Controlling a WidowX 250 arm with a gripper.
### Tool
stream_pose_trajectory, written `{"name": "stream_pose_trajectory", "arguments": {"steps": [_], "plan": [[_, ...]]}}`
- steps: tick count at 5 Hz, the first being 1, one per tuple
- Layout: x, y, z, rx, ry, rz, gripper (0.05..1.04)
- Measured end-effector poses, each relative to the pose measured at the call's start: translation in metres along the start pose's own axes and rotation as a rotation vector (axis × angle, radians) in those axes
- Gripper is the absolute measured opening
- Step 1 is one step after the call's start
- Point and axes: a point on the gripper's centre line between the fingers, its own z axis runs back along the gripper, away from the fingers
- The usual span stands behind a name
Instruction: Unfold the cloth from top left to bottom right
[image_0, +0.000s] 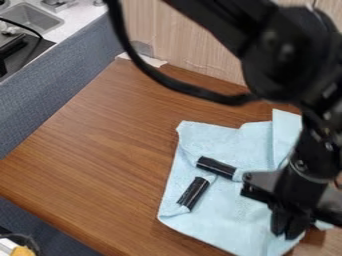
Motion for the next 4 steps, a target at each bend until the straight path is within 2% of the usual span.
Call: {"name": "stream_pose_trajectory", "arguments": {"steps": [1, 2, 3, 4], "plan": [[-0.008, -0.001, -0.012, 0.035, 0.026, -0.010, 0.243], [-0.017, 0.001, -0.015, 0.064, 0.030, 0.006, 0.513], [-0.026, 0.002, -0.016, 0.085, 0.032, -0.003, 0.827], [-0.029, 0.000, -0.007, 0.069, 0.015, -0.007, 1.012]]}}
